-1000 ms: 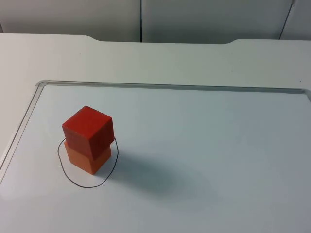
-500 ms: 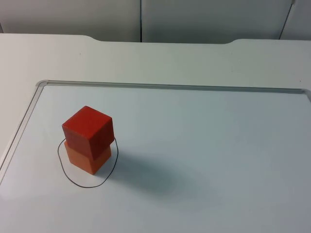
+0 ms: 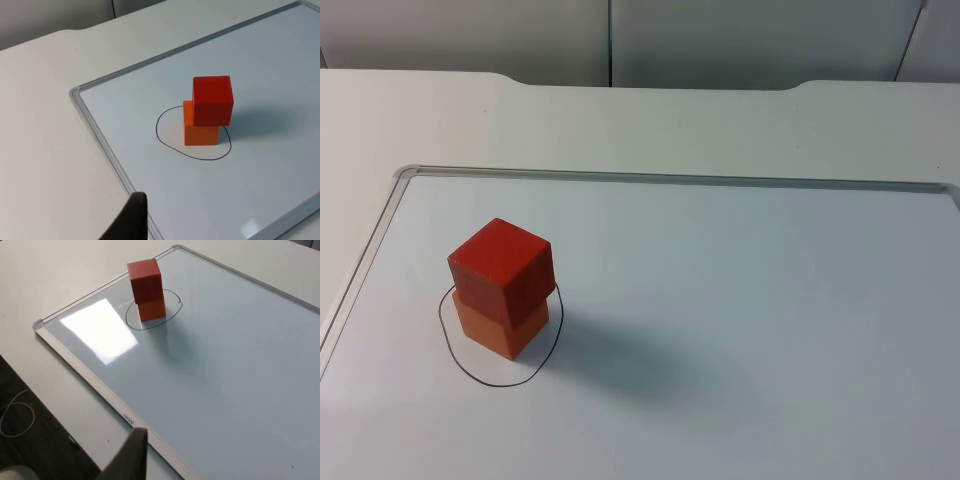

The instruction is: Pick up one cube with the left hand and another cube with the right hand. First place the cube in the right hand at the target position, then stack the cube in the left hand on top.

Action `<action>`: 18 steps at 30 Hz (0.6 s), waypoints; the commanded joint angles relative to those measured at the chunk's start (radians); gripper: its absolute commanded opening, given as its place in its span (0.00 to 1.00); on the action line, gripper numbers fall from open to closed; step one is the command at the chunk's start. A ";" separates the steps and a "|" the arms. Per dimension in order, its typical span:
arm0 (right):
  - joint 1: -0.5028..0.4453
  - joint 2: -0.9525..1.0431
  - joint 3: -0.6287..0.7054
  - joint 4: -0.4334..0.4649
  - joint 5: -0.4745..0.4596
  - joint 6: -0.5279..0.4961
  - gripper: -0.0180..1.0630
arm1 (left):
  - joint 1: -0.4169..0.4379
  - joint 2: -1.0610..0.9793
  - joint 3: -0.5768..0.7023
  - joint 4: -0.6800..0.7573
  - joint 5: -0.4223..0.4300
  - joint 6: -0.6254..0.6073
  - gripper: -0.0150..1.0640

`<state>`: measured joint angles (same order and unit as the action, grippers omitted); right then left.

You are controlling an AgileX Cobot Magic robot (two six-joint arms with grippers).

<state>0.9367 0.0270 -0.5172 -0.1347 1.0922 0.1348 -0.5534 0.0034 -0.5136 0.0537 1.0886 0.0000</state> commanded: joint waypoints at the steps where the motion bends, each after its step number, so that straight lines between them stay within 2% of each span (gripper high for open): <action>1: 0.003 -0.005 0.006 0.008 -0.011 -0.004 0.99 | 0.002 -0.003 0.004 -0.002 -0.010 -0.006 0.99; 4: -0.014 -0.005 0.006 0.008 -0.011 -0.004 0.99 | 0.002 -0.003 0.004 -0.002 -0.010 -0.006 0.99; 8: -0.153 -0.005 0.006 0.008 -0.011 -0.004 0.99 | 0.002 -0.003 0.004 -0.002 -0.010 -0.006 0.99; 9: -0.153 -0.005 0.006 0.008 -0.011 -0.004 0.99 | 0.002 -0.003 0.004 -0.002 -0.010 -0.006 0.99; 11: -0.237 -0.005 0.006 0.008 -0.011 -0.004 0.99 | 0.002 -0.003 0.004 -0.002 -0.010 -0.006 0.99; 12: -0.312 -0.005 0.006 0.008 -0.011 -0.004 0.99 | 0.004 -0.003 0.004 -0.002 -0.010 -0.006 0.99; 13: -0.312 -0.005 0.006 0.008 -0.011 -0.004 0.99 | 0.004 -0.003 0.004 -0.002 -0.010 -0.006 0.99; 14: -0.364 -0.005 0.006 0.008 -0.011 -0.004 0.99 | 0.013 -0.003 0.004 -0.002 -0.010 -0.006 0.99; 18: -0.567 -0.005 0.006 0.008 -0.011 -0.004 0.99 | 0.113 -0.003 0.004 0.000 -0.010 -0.006 0.99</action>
<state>0.4705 0.0270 -0.5172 -0.1322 1.0906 0.1348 -0.4982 0.0034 -0.5136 0.0537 1.0886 0.0000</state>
